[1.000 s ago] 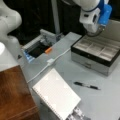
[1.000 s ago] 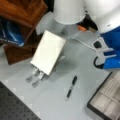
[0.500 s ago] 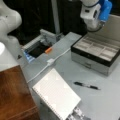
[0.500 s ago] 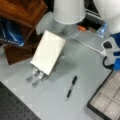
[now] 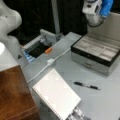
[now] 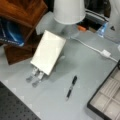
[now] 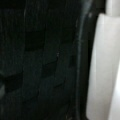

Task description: Open the box. Pick up the pen. Place the pen in the box. Pick up the book. Place the book on the shelf.

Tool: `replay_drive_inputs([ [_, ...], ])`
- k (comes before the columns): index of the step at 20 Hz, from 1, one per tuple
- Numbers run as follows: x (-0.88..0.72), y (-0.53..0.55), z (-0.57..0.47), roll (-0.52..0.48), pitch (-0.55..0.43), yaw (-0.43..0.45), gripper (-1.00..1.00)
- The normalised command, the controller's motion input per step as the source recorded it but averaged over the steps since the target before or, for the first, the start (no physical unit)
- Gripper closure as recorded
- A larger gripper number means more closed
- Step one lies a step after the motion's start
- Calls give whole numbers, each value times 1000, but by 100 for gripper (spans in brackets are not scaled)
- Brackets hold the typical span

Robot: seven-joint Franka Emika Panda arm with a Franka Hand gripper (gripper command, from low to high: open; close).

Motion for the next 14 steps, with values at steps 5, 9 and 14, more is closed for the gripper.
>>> replay_drive_inputs([
  [5, -95, 180, -55, -126, -72, -67, -100],
  [9, -72, 193, -72, -148, -67, -46, -100],
  [14, -41, 284, -70, -175, -81, -35, -100],
])
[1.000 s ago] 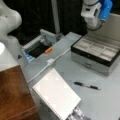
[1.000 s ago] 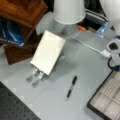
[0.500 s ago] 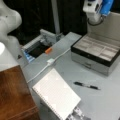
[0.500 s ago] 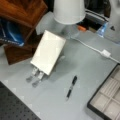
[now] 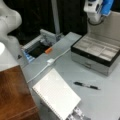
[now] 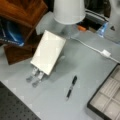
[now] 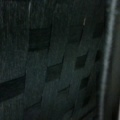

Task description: Open the box. Pick up the pen. Place the pen in the box. Pick up the book. Place the book on the shelf.

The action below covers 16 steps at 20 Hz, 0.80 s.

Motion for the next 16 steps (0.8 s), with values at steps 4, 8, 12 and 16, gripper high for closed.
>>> replay_drive_inputs([
  [4, -32, 339, -23, -215, -65, -5, -100],
  [8, -32, 336, 35, -226, -68, 47, -100],
  [12, -22, 297, 83, -203, -69, 113, -100],
  [16, 25, 188, 114, -157, -46, 135, -100],
])
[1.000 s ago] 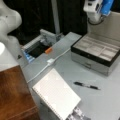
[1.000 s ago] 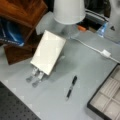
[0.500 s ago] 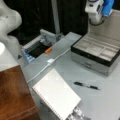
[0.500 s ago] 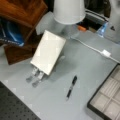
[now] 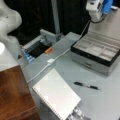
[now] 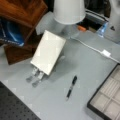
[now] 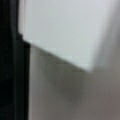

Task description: Open the box. Pick up the pen. Place the pen in the box. Pick up the book. Place the book on the shelf.

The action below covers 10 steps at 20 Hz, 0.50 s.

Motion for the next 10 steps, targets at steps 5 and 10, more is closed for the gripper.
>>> replay_drive_inputs([
  [5, 85, -36, 185, -172, 23, 141, -100],
  [10, 103, -325, 268, -235, 130, 179, -100],
])
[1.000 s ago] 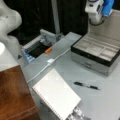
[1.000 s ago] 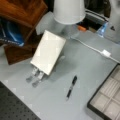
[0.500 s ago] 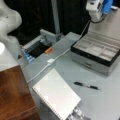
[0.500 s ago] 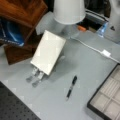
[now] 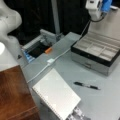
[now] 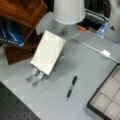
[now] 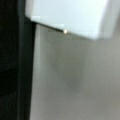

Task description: Open the box. Pick up the pen. Place the pen in the box. Pick up the book. Place the book on the shelf.

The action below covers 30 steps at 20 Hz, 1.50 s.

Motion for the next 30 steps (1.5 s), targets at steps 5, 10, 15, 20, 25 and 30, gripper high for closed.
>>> replay_drive_inputs([
  [5, 141, -433, 277, -262, 203, 198, -100],
  [10, 187, -337, 191, -307, 183, 211, -100],
  [15, 138, -391, 203, -351, 159, 229, -100],
  [20, 94, -499, 119, -364, 120, 181, -100],
  [25, 43, -520, -14, -332, 21, 90, -100],
  [30, 0, -481, -114, -415, -123, 158, -100],
])
